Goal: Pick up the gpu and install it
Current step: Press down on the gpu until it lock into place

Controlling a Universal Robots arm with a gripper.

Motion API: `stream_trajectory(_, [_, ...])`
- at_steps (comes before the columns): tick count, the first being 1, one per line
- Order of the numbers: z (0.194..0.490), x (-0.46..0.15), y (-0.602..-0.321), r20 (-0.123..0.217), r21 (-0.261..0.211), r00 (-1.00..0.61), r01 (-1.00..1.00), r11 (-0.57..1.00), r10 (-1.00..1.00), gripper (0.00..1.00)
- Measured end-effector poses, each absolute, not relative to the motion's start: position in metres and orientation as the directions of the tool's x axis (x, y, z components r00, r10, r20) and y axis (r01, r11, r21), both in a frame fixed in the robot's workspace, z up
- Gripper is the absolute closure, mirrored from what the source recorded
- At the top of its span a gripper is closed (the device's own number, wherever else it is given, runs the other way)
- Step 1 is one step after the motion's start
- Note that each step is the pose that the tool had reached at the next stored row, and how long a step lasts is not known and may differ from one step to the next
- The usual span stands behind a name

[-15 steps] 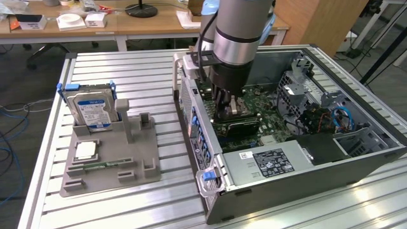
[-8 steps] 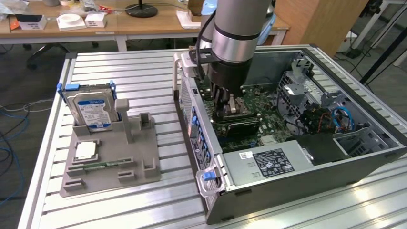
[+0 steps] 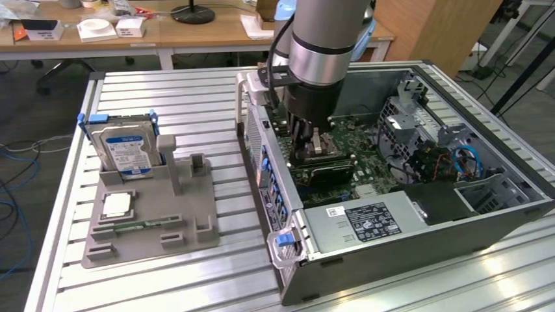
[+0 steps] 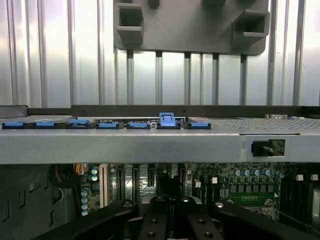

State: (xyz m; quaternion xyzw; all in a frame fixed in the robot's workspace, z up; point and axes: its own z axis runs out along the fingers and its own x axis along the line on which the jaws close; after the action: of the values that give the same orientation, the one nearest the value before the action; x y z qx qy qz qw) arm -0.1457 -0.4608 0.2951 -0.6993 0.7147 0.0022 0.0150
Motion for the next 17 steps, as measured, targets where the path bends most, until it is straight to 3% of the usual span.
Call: stream_trajectory(17, [0.2965, -0.153, -0.4608, -0.025, -0.01, -0.022, -1.0, 0.022, -0.999, 0.89])
